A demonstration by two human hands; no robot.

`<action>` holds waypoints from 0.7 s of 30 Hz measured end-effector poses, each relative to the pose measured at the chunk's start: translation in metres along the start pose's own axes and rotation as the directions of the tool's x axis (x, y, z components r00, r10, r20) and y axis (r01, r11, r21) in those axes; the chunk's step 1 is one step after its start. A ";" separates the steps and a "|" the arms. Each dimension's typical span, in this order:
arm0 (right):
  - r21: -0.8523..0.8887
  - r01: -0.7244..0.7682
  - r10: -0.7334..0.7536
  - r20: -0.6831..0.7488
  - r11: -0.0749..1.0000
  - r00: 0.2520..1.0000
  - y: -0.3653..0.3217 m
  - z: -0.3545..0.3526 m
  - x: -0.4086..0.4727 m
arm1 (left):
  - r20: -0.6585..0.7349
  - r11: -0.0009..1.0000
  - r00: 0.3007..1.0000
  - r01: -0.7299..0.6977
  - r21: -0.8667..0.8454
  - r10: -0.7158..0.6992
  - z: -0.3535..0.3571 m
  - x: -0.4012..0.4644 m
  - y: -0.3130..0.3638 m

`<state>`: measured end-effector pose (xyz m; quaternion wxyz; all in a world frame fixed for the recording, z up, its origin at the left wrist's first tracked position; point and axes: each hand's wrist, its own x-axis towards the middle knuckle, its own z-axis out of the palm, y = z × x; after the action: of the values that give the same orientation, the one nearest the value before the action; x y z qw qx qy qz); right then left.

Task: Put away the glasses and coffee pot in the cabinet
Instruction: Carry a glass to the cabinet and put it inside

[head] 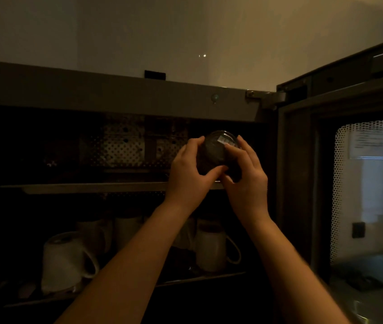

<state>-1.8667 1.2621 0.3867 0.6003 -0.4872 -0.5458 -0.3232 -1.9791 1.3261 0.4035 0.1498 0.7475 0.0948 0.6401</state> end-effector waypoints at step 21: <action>-0.087 -0.119 0.135 0.217 0.989 0.967 0.009 -0.005 0.016 | 0.252 0.838 0.967 -0.164 0.520 0.034 -0.003 0.000 -0.007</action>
<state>-1.8537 1.2622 0.4010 0.5367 -0.5759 -0.5650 -0.2472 -1.9820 1.3331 0.4016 -0.0889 0.8329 0.2130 0.5029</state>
